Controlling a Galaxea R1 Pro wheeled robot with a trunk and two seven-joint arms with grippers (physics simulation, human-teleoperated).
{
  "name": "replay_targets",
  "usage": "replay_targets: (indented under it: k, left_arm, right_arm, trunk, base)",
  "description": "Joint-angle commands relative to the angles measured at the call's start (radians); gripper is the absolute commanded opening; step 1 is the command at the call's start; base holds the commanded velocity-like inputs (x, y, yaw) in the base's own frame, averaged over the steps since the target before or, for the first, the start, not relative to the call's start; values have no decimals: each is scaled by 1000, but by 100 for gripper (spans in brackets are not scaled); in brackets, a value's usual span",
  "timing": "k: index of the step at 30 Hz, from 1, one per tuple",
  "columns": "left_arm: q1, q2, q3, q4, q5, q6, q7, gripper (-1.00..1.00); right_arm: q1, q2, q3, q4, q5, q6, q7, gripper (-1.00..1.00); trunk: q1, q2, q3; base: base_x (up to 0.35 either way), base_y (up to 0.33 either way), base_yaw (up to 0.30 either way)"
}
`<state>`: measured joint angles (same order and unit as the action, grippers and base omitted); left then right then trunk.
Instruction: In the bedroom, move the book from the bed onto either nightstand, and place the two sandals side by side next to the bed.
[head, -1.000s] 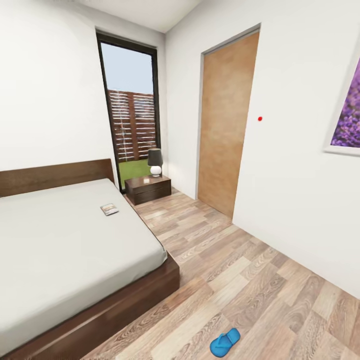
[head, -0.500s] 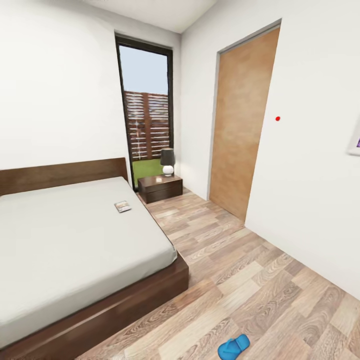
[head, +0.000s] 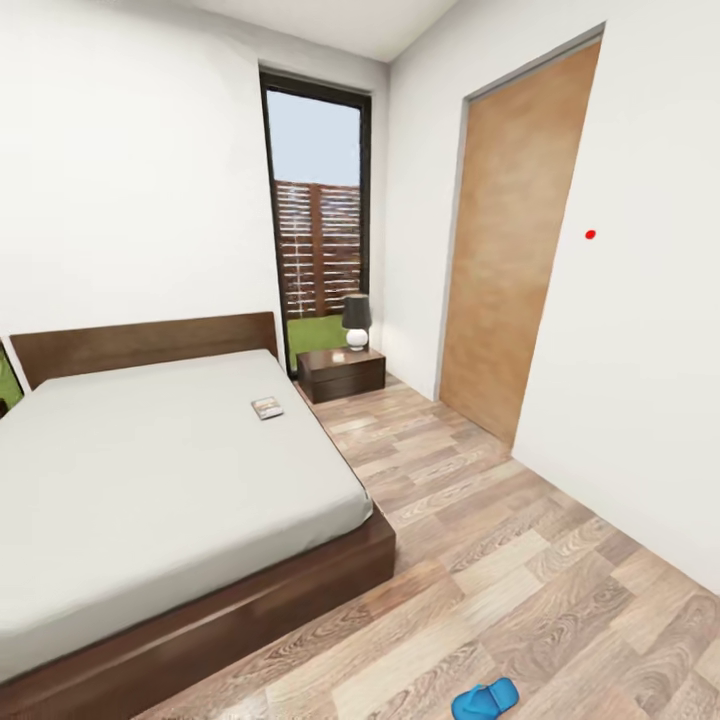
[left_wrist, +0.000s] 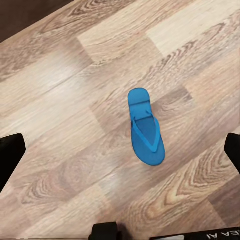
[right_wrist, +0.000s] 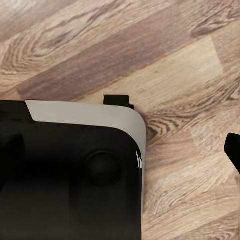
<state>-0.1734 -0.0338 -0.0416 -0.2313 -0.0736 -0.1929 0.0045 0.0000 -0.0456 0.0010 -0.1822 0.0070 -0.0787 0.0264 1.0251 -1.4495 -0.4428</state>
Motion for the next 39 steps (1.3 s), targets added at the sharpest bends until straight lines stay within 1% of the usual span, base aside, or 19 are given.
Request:
replay_targets:
  k: [1, 6, 15, 26, 39]
  left_arm:
    - [-1, 0, -1, 1, -8, -3, 1, 100]
    - [-1, 0, -1, 1, -9, -3, 1, 100]
    - [-1, 0, 0, 1, -7, -2, 0, 100]
    - [-1, 0, 0, 1, -7, -2, 1, 100]
    - [-1, 0, -1, 1, -8, -2, 0, 100]
  right_arm:
    - [0, 0, 0, 0, 1, -3, 3, 100]
    - [0, 0, 1, 0, 1, -3, 3, 100]
    - [0, 0, 2, 0, 2, -3, 3, 100]
    - [0, -2, 2, 0, 2, -3, 3, 100]
    - [0, -2, 3, 0, 2, -3, 3, 100]
  trunk:
    - [0, -1, -2]
    - [0, -1, -5]
    - [0, -1, -9]
    - [0, -1, -18]
    - [0, -1, -20]
  base:
    - [0, -1, 232]
    - [7, -39, 212]
    - [51, -95, 116]
    - [13, -54, 189]
    - [40, -149, 46]
